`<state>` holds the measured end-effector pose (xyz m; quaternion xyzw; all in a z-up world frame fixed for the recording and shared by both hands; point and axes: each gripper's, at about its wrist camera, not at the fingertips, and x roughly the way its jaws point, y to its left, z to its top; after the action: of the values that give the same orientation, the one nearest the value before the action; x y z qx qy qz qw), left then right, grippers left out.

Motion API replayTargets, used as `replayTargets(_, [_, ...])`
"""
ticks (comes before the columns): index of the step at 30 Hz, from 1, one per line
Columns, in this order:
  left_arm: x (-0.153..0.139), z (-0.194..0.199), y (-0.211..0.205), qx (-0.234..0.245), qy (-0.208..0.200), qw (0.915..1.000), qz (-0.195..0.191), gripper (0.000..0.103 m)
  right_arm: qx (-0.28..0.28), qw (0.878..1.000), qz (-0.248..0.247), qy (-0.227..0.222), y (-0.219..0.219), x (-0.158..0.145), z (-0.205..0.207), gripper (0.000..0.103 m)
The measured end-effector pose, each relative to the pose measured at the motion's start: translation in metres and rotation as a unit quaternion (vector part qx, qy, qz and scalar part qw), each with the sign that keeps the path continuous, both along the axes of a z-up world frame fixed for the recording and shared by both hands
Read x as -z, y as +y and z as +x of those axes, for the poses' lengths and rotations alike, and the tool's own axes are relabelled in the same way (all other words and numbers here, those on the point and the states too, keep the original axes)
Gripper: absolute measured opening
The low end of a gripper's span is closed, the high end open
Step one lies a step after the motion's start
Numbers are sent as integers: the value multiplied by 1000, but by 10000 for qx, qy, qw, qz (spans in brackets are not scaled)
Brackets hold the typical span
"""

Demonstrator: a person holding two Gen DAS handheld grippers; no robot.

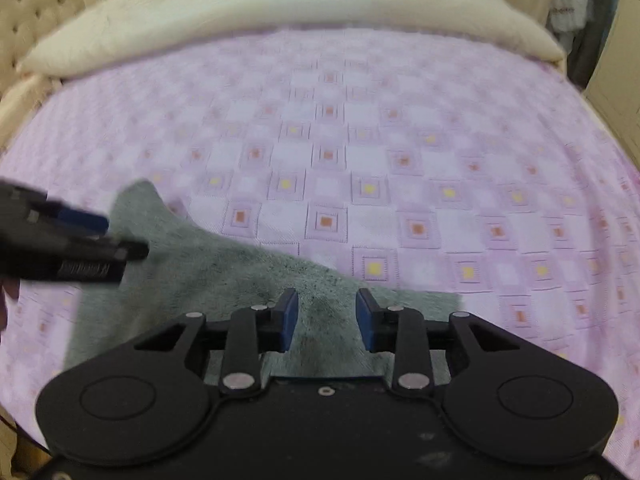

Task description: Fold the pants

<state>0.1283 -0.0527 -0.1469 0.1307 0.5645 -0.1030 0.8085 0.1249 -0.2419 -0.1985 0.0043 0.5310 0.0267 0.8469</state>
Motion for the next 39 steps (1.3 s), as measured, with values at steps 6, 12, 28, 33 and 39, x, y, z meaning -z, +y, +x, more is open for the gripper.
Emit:
replayTargets(6, [27,26,7,45,157,9999,-30,74,10,9998,-180,9,-3,26,19,35])
replayTargets(12, [5,28,11,-118,-39,9997,-224,64,351,9994,-38,19,-11,20,33,35])
replayTargets(28, [14,-113,4,712,428,9963,232,73,179,9998,-89,6,-28,3,-114,48])
replayTargets(33, [-4,-94,21,210,196,9995,-92,73,742,9967,93,-300,-58,-8,-106,49])
replayTargets(39, [0,-71,44,-88,269,9993,-257,73,898,9909,992,157,-97,22,-78,50])
